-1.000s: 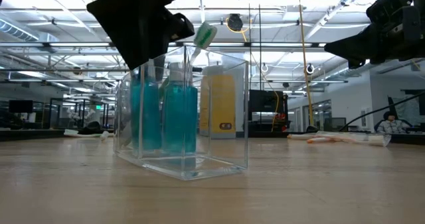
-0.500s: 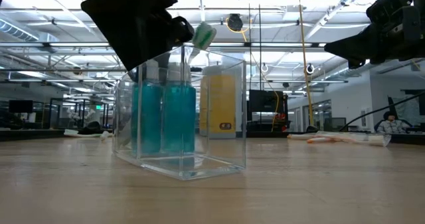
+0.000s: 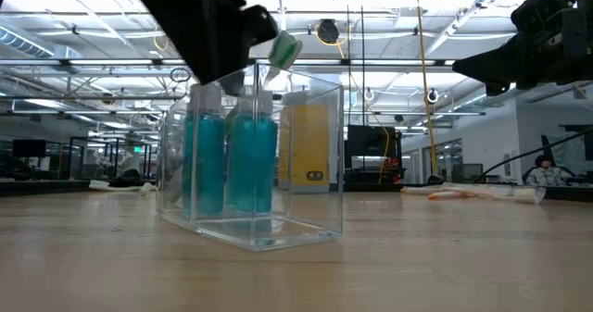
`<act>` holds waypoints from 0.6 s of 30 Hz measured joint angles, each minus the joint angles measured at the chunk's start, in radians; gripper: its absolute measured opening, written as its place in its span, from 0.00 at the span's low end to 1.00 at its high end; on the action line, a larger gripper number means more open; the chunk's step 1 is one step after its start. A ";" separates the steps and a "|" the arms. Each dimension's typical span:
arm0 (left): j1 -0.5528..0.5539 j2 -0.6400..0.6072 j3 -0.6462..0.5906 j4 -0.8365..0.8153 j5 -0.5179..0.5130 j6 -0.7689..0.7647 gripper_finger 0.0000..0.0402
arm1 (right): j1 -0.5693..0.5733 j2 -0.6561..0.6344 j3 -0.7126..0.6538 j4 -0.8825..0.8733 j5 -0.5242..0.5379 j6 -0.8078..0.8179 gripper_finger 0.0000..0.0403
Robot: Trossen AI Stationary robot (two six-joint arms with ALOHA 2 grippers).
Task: Pick & Place toothbrushing station
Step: Put the green toothbrush into the transparent organizer
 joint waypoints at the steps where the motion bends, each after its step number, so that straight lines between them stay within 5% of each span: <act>1: 0.000 0.000 0.011 -0.005 0.000 0.001 0.45 | 0.000 0.000 0.000 0.000 0.000 0.000 0.01; 18: -0.008 -0.253 0.035 -0.014 -0.054 0.015 0.45 | 0.000 0.000 0.000 0.000 0.000 0.000 0.01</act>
